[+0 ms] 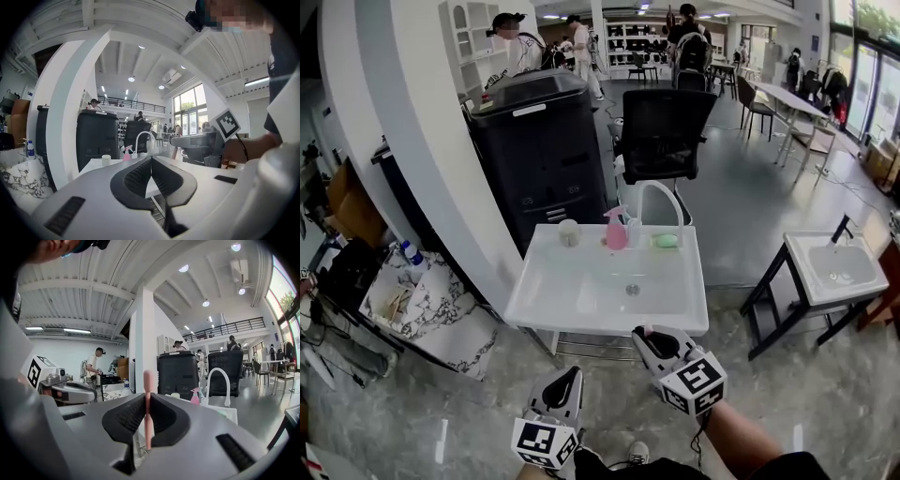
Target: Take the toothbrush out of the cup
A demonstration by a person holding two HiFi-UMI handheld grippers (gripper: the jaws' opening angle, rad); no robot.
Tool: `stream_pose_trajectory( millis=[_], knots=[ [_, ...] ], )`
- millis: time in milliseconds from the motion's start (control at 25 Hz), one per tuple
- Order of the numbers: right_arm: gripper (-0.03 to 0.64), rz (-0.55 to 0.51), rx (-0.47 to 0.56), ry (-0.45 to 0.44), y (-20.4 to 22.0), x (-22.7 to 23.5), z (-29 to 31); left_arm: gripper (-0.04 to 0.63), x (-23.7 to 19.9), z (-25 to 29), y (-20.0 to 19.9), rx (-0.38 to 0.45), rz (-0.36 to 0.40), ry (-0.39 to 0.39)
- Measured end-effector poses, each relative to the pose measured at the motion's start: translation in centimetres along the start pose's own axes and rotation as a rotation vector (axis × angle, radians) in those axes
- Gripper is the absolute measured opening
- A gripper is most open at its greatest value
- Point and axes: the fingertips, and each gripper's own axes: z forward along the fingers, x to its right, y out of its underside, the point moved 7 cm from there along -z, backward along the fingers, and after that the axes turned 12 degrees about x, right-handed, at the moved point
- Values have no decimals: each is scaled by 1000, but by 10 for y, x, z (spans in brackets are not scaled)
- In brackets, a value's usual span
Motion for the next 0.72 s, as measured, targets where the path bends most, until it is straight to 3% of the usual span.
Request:
stream_pose_trajectory(
  millis=[720],
  knots=[
    [32, 5, 4, 8, 3, -14, -15, 20, 9, -12, -5, 25, 4, 3]
  ],
)
